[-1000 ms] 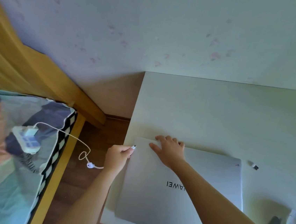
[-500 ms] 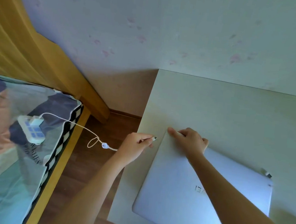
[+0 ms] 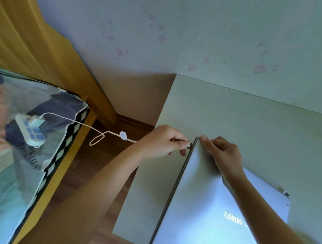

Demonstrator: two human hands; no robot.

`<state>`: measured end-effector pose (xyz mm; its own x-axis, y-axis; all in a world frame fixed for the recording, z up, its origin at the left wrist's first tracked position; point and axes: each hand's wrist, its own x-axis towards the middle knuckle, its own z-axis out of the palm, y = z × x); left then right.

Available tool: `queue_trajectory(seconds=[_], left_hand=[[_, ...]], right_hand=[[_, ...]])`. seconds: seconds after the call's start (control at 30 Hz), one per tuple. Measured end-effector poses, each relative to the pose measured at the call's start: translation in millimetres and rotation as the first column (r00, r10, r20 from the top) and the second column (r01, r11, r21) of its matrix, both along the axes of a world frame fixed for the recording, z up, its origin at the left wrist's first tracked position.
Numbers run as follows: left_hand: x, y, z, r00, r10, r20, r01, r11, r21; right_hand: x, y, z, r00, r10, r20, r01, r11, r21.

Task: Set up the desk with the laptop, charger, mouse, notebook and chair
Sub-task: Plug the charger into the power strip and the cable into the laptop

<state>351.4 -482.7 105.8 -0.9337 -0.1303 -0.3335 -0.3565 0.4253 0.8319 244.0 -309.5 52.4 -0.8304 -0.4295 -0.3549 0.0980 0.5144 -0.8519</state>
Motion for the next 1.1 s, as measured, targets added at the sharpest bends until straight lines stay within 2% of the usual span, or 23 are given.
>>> queue_trajectory(seconds=[0.17,0.57,0.83,1.1], left_hand=[[-2.6,-0.6,7.4,0.999,-0.042,0.001,0.042,0.999,-0.029],[-9.5,-5.2,18.1,0.984,-0.149,0.100,0.159,0.982,-0.106],[-12.9,-1.9,15.0,0.980,-0.141,0.143,0.174,0.952,-0.253],[-15.2,-6.6,15.3,0.967,-0.173,0.188,0.221,0.937,-0.270]], right_hand=[[1.4,1.4,2.3,1.000,0.005,0.019,-0.004,0.999,-0.049],[7.2,-0.1,7.6,1.000,0.028,0.005,-0.028,0.999,-0.015],[7.8,-3.4,2.3,1.000,0.009,-0.017,-0.009,1.000,0.003],[11.0,-6.8,-3.3,0.999,0.020,-0.048,-0.018,0.999,0.030]])
